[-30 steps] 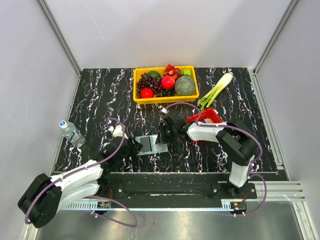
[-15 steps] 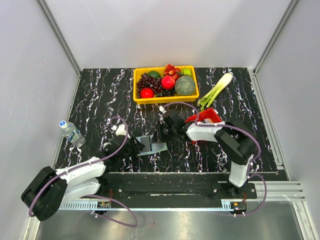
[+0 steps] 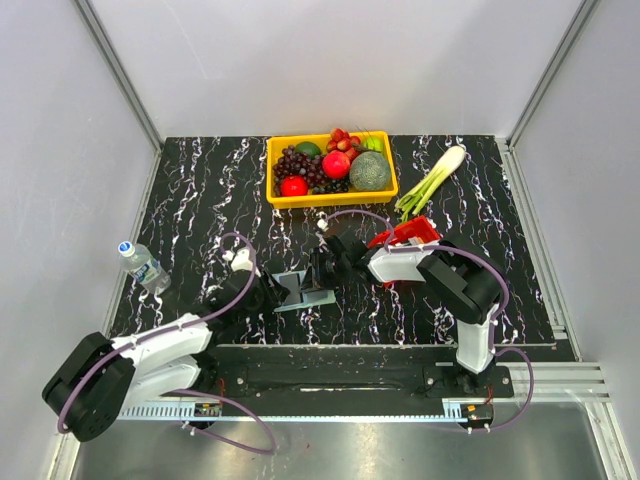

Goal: Put the credit cards into the card holder
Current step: Insert the credit card into the card holder.

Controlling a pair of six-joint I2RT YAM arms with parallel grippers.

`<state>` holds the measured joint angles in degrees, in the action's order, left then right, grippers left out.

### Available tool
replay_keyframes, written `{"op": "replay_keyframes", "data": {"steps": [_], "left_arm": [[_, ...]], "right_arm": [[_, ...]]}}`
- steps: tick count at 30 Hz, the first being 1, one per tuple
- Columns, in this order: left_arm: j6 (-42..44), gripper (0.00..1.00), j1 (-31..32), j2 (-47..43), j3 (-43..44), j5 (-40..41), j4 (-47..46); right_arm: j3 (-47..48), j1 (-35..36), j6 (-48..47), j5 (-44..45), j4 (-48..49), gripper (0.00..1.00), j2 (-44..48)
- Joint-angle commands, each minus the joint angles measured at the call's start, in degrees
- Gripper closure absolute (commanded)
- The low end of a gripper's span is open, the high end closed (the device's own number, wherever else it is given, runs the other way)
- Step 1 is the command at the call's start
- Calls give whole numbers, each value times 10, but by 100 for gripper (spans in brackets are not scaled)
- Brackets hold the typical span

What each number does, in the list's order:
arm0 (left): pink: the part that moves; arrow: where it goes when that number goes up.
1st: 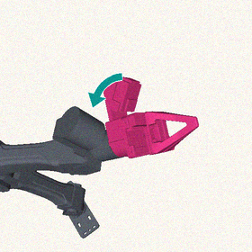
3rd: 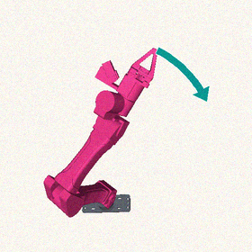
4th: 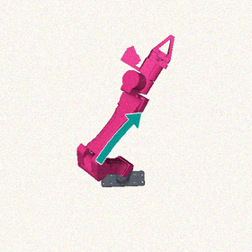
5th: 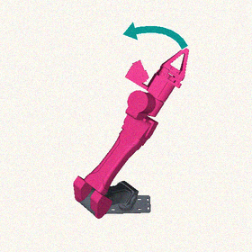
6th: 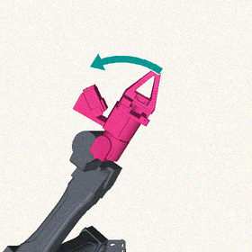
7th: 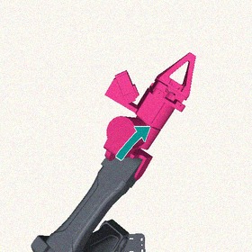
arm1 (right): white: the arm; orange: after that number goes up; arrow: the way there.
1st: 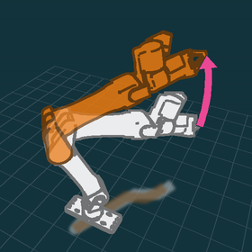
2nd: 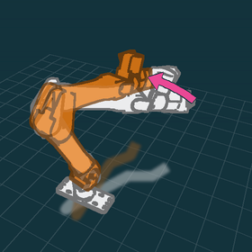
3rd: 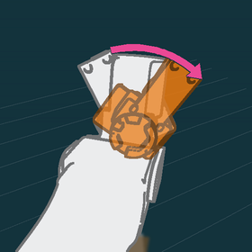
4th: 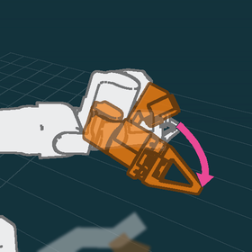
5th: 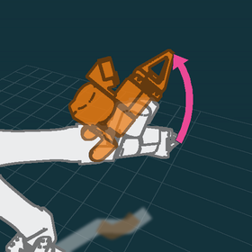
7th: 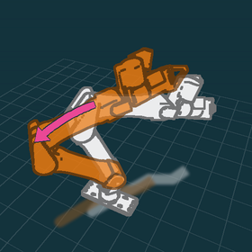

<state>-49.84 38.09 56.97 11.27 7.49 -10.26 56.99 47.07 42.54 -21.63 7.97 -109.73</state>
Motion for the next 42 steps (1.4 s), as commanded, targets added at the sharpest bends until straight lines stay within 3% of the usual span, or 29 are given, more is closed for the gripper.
{"op": "replay_keyframes", "data": {"steps": [1, 9, 16, 23, 38, 42], "left_arm": [[-2, 62, 2, 24, 16, -11, -31], [-7, 62, 2, 69, 17, -32, -73], [-6, 62, 2, 37, 15, -14, -46], [9, 52, 2, -19, 17, 24, 8], [25, 50, -7, 66, 29, -2, -87], [23, 50, -8, 97, 41, -3, -76]], "right_arm": [[10, 0, 10, -9, 12, 71, -10], [8, 0, 18, -10, 18, 72, -8], [-2, 0, 17, 24, 13, 85, 9], [-15, -6, 18, 27, 20, 95, 0], [-29, -13, 25, 14, 42, 93, -9], [-34, -12, 24, 19, 42, 86, -3]]}}
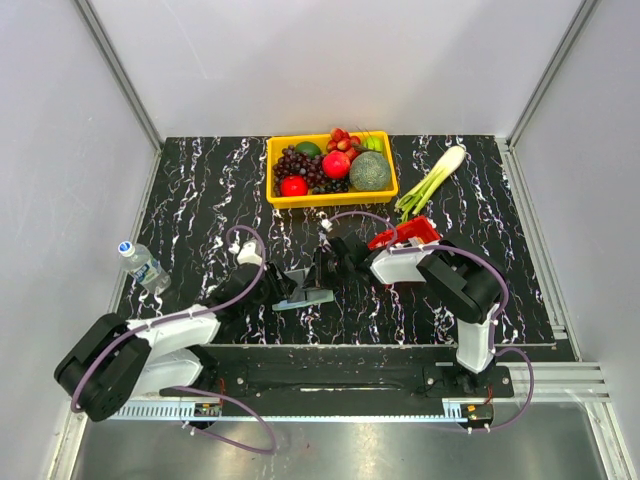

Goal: Put the credit cards into the card holder
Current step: Insert the credit card into the card holder.

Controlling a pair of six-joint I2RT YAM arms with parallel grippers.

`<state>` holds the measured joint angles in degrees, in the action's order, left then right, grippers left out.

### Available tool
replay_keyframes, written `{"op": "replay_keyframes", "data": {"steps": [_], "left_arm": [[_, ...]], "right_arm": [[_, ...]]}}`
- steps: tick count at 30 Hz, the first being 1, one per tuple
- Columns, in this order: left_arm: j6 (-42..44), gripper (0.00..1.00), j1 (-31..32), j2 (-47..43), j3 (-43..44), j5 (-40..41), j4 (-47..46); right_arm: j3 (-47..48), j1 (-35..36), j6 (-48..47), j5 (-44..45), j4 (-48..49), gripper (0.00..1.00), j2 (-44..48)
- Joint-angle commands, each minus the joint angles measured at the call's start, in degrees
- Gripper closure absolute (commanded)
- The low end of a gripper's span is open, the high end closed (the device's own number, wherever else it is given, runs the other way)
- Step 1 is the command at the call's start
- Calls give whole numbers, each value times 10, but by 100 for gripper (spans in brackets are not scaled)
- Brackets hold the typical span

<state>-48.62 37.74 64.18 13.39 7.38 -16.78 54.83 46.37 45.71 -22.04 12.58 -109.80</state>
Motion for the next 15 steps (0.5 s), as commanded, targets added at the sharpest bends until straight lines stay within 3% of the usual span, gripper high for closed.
{"op": "replay_keyframes", "data": {"steps": [1, 4, 10, 15], "left_arm": [[9, 50, -5, 30, 18, -2, -12], [1, 50, -5, 45, 16, 2, -8], [-4, 51, -5, 63, 3, 3, -14], [-6, 52, -5, 65, -2, -6, -37]], "right_arm": [[-13, -5, -9, 27, -4, 81, 1], [-14, -5, -19, 51, -25, 72, 22], [-19, -6, -58, 147, -84, 68, 91], [-3, -6, -73, 135, -110, 76, 61]]}}
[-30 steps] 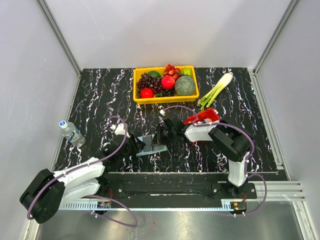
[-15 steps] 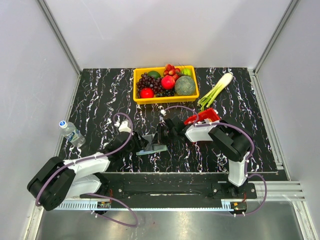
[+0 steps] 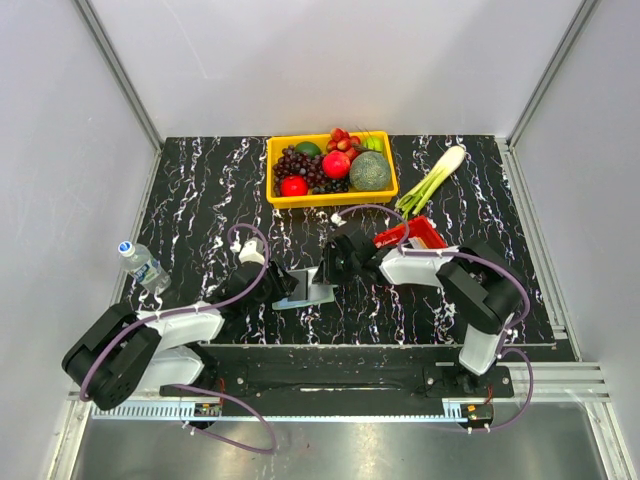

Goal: Put the credit cards into the card holder
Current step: Insert the credit card into the card holder.

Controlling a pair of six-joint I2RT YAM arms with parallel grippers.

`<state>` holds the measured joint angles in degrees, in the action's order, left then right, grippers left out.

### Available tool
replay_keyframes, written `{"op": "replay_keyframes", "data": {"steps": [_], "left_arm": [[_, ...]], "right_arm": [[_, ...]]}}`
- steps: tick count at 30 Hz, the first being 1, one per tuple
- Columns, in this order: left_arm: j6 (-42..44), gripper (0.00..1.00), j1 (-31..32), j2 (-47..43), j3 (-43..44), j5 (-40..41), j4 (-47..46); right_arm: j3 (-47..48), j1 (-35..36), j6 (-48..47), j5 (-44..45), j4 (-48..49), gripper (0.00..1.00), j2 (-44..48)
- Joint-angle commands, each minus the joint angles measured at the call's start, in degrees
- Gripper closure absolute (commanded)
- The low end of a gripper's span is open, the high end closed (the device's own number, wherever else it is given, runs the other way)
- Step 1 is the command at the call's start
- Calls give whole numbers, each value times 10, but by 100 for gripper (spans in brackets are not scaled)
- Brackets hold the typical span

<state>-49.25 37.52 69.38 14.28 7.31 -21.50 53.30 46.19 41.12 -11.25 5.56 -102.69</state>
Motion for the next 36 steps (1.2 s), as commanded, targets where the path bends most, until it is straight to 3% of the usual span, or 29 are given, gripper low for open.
{"op": "replay_keyframes", "data": {"steps": [1, 3, 5, 11, 15, 29, 36], "left_arm": [[1, 52, -3, 11, -10, -6, 8], [4, 52, -3, 8, -10, -11, 2], [6, 51, -3, 10, -8, -19, -4], [-4, 53, -3, 9, -7, -31, -14], [-4, 53, -3, -2, -7, -28, -6], [-1, 53, -3, -14, -9, -26, 2], [1, 53, -3, -17, -8, -27, 3]], "right_arm": [[15, -5, -26, 19, -41, 79, -19], [16, -4, -24, 9, -36, 87, -32], [19, -4, -21, 6, -36, 89, -38], [-5, -4, -23, 37, -18, 88, 12], [-13, -3, -28, 4, 22, 88, 40], [32, 21, -38, -33, 35, 87, -16], [49, 23, -44, 2, -3, 87, -33]]}}
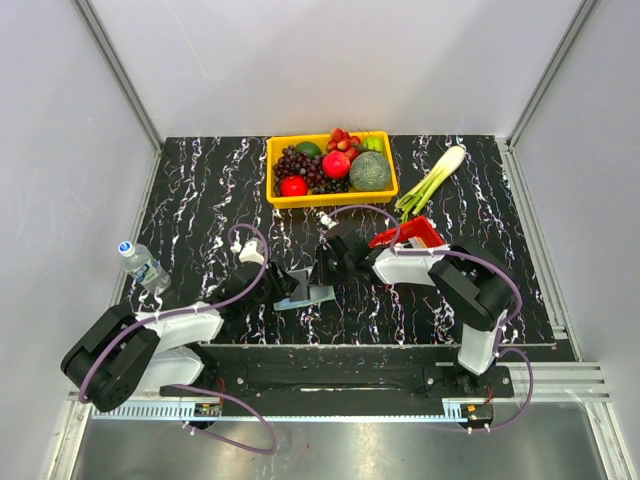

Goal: Put the credit cards into the card holder
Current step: Insert the credit card into the card holder, then turn over the card slot in the card holder.

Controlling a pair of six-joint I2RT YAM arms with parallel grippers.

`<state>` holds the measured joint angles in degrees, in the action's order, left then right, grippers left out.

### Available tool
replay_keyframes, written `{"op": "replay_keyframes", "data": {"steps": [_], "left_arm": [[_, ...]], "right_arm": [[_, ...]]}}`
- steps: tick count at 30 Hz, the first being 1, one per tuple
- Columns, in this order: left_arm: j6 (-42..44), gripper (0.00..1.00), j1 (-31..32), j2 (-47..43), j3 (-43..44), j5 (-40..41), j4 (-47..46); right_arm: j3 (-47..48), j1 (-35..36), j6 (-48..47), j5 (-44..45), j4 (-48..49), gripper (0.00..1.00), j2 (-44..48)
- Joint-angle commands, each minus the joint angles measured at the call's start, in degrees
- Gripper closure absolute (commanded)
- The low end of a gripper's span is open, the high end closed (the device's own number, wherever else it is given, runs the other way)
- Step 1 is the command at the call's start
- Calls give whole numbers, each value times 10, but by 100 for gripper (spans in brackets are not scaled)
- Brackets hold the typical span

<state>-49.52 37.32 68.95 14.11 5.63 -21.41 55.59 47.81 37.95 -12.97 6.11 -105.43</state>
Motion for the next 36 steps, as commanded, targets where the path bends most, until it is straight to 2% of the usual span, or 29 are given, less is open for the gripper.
{"op": "replay_keyframes", "data": {"steps": [1, 6, 12, 24, 31, 36], "left_arm": [[3, 53, -1, -15, -7, -11, 1], [5, 48, -1, -49, -10, -2, 13], [14, 41, -1, -90, -13, 18, 38], [9, 45, -1, 6, 9, -32, -15], [9, 48, -1, -2, 10, -54, -58], [19, 49, -1, -4, 33, -69, -44]], "right_arm": [[33, 7, -15, 25, -20, 87, -9], [45, 7, -12, 47, -75, 89, -36], [49, 7, -7, 51, -90, 91, -51], [51, 7, -9, 35, -90, 90, -54], [47, 7, -8, 40, -87, 84, -44], [39, 7, -11, 66, -84, 74, -8]]}}
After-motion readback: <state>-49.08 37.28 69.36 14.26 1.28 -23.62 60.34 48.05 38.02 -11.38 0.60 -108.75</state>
